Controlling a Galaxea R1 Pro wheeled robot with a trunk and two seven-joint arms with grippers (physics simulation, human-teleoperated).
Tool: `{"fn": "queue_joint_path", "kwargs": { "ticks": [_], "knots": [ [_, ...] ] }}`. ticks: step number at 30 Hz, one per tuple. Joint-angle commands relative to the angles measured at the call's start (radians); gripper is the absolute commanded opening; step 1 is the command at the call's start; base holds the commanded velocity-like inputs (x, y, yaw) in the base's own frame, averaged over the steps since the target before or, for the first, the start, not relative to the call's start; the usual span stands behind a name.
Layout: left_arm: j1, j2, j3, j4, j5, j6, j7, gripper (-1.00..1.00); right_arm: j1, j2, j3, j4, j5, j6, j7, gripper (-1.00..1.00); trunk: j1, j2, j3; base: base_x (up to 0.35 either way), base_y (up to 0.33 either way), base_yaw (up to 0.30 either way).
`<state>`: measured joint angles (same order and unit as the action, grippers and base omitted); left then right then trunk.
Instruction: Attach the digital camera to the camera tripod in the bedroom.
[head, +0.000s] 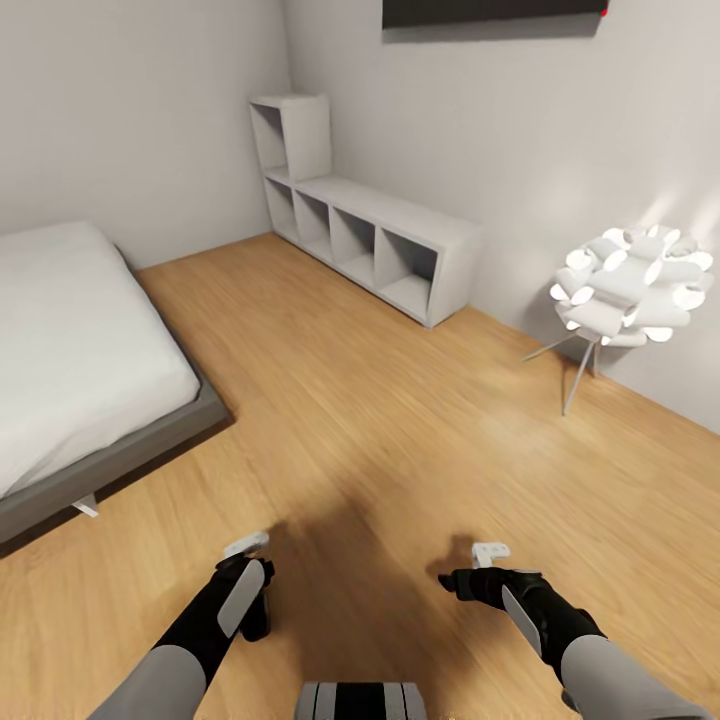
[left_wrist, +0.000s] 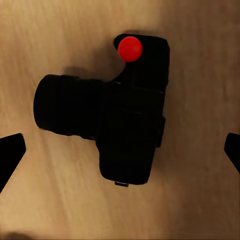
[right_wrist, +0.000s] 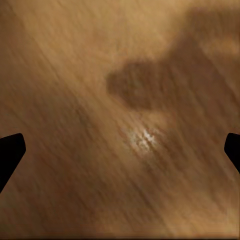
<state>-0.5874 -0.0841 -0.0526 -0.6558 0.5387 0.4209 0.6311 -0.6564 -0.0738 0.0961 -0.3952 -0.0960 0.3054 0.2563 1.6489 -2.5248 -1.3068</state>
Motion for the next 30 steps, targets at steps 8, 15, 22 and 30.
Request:
{"fn": "queue_joint_path", "kwargs": {
  "ticks": [8,15,22,30],
  "knots": [
    [0.000,0.048,-0.001,-0.002,0.012,0.001,-0.028,1.00,0.000,-0.013,0.006,-0.017,-0.016,0.015,0.014,1.00,0.003,-0.002,-0.032,0.000,0.000,0.000],
    [-0.001,0.096,-0.001,-0.002,0.040,0.001,-0.076,1.00,0.000,-0.016,0.003,-0.020,-0.020,0.020,0.024,1.00,0.006,-0.004,-0.059,0.000,0.000,0.000],
    [-0.001,0.106,-0.002,0.000,0.073,0.001,-0.086,1.00,0.000,-0.013,0.002,-0.020,-0.020,0.021,0.030,1.00,0.010,-0.005,-0.086,0.000,0.000,0.000],
    [0.000,0.105,-0.004,-0.003,0.077,0.002,-0.089,1.00,0.000,-0.011,0.002,-0.029,-0.019,0.026,0.029,1.00,0.013,-0.007,-0.117,0.000,0.000,0.000]
  ]
}}
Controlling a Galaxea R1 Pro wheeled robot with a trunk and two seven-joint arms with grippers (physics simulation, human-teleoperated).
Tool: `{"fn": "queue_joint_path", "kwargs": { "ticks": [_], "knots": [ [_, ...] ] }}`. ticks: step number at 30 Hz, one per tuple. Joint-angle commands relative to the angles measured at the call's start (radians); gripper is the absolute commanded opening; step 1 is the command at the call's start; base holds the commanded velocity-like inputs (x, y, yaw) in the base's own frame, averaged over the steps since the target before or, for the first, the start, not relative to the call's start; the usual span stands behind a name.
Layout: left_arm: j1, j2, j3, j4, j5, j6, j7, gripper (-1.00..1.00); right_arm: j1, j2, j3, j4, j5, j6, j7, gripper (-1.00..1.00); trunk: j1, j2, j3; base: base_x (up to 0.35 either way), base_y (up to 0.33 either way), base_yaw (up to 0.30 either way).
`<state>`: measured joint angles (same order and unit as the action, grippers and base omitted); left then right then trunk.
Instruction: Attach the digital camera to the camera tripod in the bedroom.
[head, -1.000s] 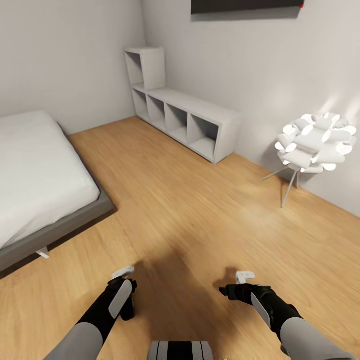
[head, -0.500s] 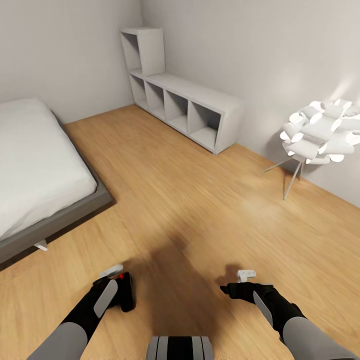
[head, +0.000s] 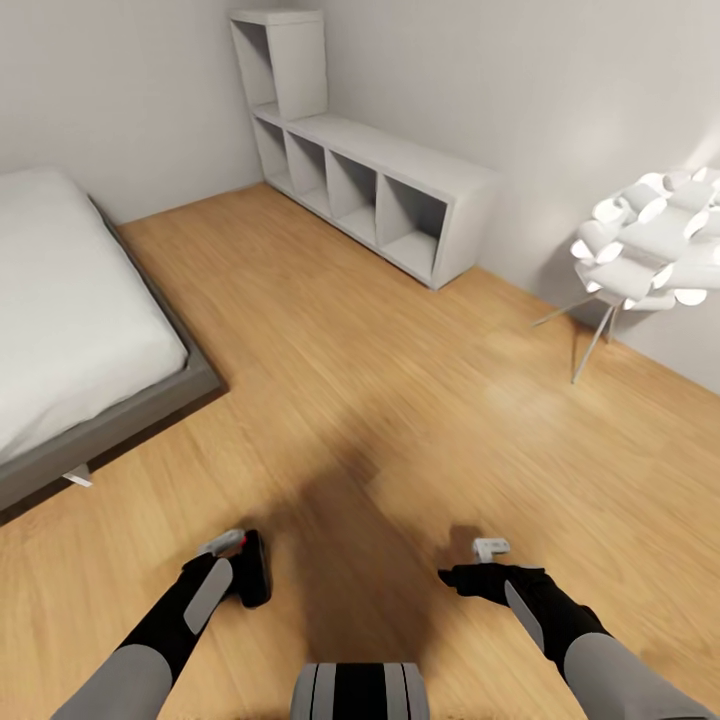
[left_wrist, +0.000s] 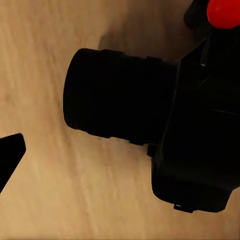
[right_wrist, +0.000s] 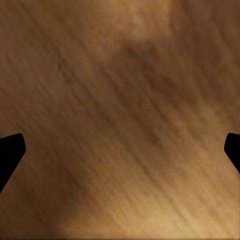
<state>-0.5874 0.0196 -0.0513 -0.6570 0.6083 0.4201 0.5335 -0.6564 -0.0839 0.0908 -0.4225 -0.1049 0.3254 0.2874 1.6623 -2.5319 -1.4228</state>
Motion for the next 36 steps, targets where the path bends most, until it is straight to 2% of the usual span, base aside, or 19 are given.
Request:
{"fn": "queue_joint_path", "kwargs": {
  "ticks": [1,29,36],
  "knots": [
    [0.000,-0.001,-0.006,-0.003,0.007,0.004,0.008,1.00,0.000,-0.002,0.007,-0.003,-0.010,0.006,-0.002,1.00,0.000,-0.001,-0.005,0.000,0.000,0.000],
    [0.000,-0.009,-0.010,-0.010,0.004,0.066,0.002,1.00,0.000,0.000,0.006,-0.004,-0.010,0.003,-0.007,1.00,0.001,-0.001,-0.009,0.000,0.000,0.000],
    [0.000,-0.046,-0.010,-0.010,-0.001,0.069,0.004,1.00,0.000,-0.002,0.006,-0.004,-0.010,0.001,-0.005,1.00,0.001,-0.001,-0.009,-0.140,0.000,0.000]
  ]
}}
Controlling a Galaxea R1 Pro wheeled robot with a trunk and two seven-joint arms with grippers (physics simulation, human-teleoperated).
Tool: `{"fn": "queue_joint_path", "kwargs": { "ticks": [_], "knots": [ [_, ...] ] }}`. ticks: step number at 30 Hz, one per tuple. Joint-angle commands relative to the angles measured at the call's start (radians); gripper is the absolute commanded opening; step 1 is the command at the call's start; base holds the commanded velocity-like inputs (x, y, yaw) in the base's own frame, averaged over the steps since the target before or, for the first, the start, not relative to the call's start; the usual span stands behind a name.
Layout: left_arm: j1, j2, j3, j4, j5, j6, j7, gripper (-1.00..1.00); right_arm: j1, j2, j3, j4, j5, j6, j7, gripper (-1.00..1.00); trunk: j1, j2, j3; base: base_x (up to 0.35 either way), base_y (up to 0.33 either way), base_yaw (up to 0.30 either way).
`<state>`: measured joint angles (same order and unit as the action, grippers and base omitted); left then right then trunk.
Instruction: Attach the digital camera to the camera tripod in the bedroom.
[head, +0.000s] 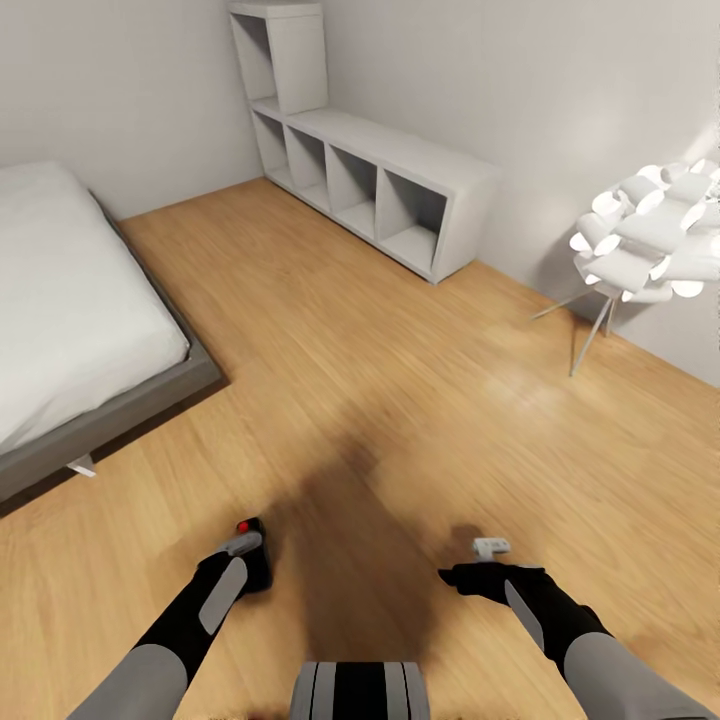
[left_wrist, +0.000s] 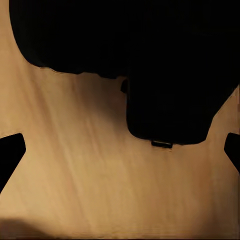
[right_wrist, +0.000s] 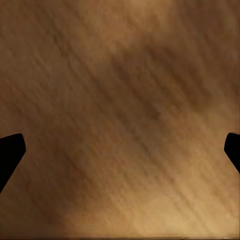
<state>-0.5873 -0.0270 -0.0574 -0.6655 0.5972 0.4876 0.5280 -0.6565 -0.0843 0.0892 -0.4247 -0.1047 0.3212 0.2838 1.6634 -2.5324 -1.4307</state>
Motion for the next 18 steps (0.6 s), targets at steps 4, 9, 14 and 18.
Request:
{"fn": "queue_joint_path", "kwargs": {
  "ticks": [4,9,14,18],
  "knots": [
    [0.000,-0.007,-0.005,-0.002,0.007,0.002,0.010,1.00,0.000,-0.002,0.008,-0.002,-0.010,0.005,-0.001,1.00,0.000,0.000,-0.001,-0.052,0.000,0.000],
    [0.000,-0.008,-0.005,-0.002,0.006,0.002,0.010,1.00,0.000,0.000,0.007,-0.002,-0.010,0.004,-0.001,1.00,0.000,0.000,-0.001,-0.009,0.000,0.000],
    [0.000,-0.009,-0.007,-0.002,0.006,0.002,0.010,1.00,0.000,-0.001,0.007,-0.002,-0.010,0.005,0.000,1.00,0.000,0.000,-0.001,-0.002,0.000,0.000],
    [0.000,-0.010,-0.006,-0.004,0.006,0.001,0.010,1.00,0.000,0.000,0.008,-0.002,-0.010,0.007,-0.003,1.00,0.000,0.000,-0.001,0.000,0.000,0.000]
  ]
}}
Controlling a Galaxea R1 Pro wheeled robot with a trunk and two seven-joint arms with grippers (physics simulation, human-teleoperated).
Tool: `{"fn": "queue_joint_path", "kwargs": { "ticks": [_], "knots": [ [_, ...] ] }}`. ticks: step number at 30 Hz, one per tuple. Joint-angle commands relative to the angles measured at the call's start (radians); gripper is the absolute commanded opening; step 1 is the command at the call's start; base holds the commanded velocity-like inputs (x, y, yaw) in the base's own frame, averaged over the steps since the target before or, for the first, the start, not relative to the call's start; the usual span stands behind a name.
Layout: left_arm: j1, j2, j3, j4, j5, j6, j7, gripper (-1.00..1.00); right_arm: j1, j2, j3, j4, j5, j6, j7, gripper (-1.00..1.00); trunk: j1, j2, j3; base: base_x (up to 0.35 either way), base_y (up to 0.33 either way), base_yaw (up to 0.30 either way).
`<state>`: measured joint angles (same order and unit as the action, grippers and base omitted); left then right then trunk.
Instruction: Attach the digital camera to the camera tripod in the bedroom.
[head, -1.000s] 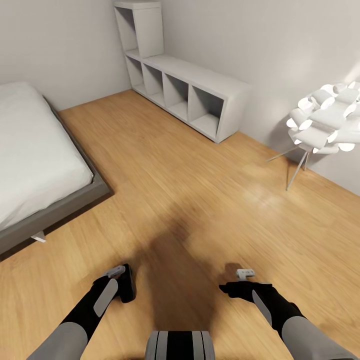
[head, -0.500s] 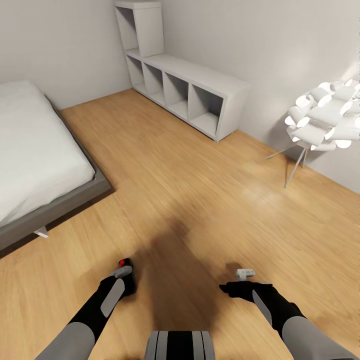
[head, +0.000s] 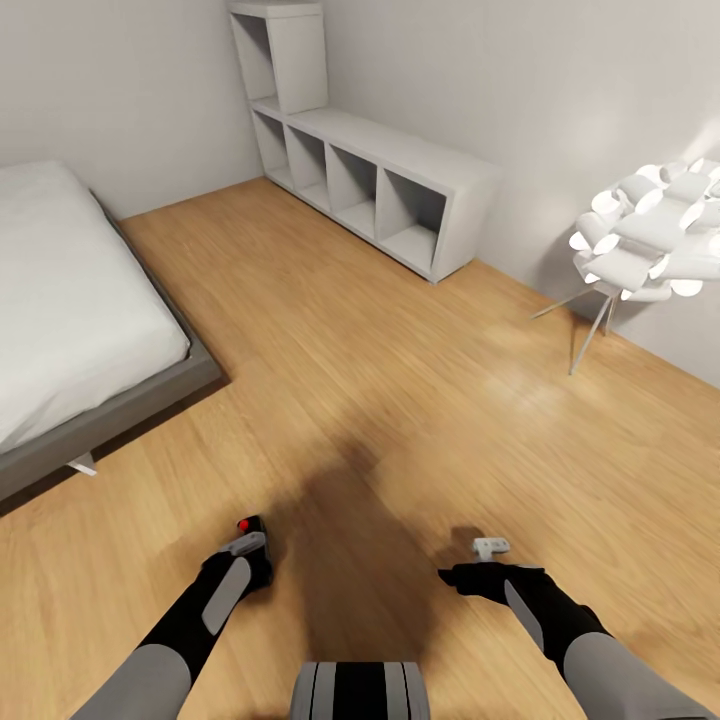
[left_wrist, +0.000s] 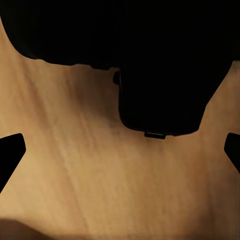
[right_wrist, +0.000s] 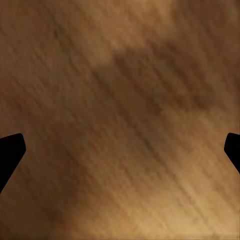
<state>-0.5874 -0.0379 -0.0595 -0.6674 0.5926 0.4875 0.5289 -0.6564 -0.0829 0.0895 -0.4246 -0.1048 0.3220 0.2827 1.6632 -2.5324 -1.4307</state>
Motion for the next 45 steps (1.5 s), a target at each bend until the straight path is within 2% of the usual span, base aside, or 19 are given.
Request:
{"fn": "queue_joint_path", "kwargs": {
  "ticks": [1,4,12,16,34,45],
  "knots": [
    [0.000,0.000,-0.004,-0.002,0.010,0.001,0.009,1.00,0.000,-0.001,0.008,-0.002,-0.010,0.006,-0.002,1.00,0.000,0.000,-0.001,0.000,0.000,0.000],
    [0.000,-0.001,-0.016,-0.001,0.010,0.001,0.009,1.00,0.000,0.001,0.008,-0.002,-0.010,0.005,-0.004,1.00,0.000,0.000,-0.001,0.000,0.000,0.000],
    [0.000,-0.003,-0.100,-0.004,0.013,-0.003,0.006,1.00,0.000,0.000,0.007,-0.002,-0.010,-0.003,-0.001,1.00,0.000,0.000,-0.001,0.000,0.000,0.000],
    [0.000,-0.004,-0.128,-0.006,0.016,-0.004,0.005,1.00,0.000,0.001,0.007,-0.002,-0.010,-0.003,0.002,1.00,0.000,0.000,-0.001,0.000,0.000,0.000],
    [0.000,-0.005,-0.135,-0.007,0.017,-0.004,0.005,1.00,0.000,0.001,0.007,-0.002,-0.009,0.007,-0.001,1.00,0.000,0.000,-0.001,0.000,0.000,0.000],
    [0.000,-0.017,-0.137,-0.006,0.016,-0.007,0.005,1.00,0.000,-0.002,0.009,-0.002,-0.009,0.002,-0.002,1.00,0.000,0.000,-0.001,0.000,0.000,0.000]
  ]
}}
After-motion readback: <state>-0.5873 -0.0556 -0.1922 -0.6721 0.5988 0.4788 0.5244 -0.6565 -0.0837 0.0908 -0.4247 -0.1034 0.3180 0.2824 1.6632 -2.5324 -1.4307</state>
